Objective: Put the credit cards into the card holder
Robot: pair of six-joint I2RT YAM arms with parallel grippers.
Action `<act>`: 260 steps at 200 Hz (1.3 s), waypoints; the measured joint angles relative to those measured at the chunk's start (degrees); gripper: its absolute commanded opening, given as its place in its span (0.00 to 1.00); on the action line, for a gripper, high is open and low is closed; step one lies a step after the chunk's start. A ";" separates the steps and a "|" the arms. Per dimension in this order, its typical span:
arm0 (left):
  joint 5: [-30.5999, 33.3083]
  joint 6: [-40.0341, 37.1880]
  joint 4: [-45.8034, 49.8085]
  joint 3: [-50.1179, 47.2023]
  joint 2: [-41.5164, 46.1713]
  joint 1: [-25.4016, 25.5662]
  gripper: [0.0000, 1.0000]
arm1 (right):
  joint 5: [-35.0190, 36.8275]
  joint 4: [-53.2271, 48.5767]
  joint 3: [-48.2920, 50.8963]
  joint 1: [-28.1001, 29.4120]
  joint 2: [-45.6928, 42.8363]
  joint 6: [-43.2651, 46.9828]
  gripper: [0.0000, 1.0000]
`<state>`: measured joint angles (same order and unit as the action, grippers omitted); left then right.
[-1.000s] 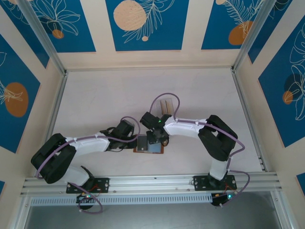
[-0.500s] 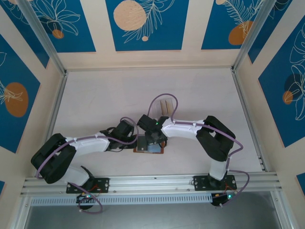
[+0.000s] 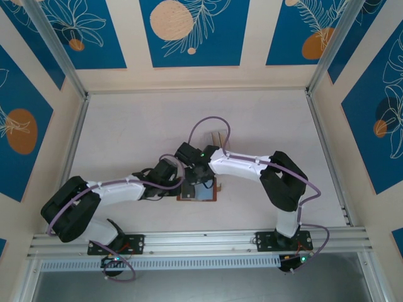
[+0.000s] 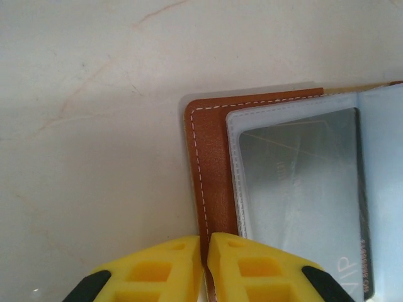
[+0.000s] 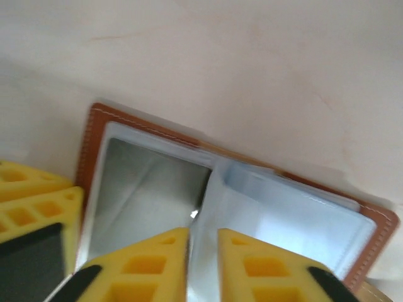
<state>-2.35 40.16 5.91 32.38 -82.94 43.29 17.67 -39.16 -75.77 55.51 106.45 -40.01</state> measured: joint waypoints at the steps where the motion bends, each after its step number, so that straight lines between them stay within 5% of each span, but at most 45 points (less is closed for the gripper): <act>1: 0.02 0.00 -0.02 0.00 0.00 0.00 0.14 | -0.15 0.02 -0.11 0.00 0.07 0.02 0.27; 64: 0.48 1.44 -1.62 -1.05 0.42 0.13 0.17 | -12.79 7.87 2.73 -1.70 -0.31 -1.38 0.45; 137: 0.90 1.95 -3.28 -1.97 0.90 0.35 0.23 | -20.39 15.39 9.18 -5.14 -14.05 0.02 0.54; 218: 0.83 1.86 -3.78 -2.34 1.18 0.35 0.24 | -9.64 6.25 13.29 -7.85 -14.99 0.17 0.43; 260: 0.83 1.77 -3.80 -2.34 1.14 0.35 0.24 | -9.35 5.42 15.80 -8.09 -13.44 -1.64 0.50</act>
<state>-1.52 41.93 2.11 30.04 -81.80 43.64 8.32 -33.74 -59.96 47.42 93.01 -41.65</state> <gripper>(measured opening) 0.242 0.489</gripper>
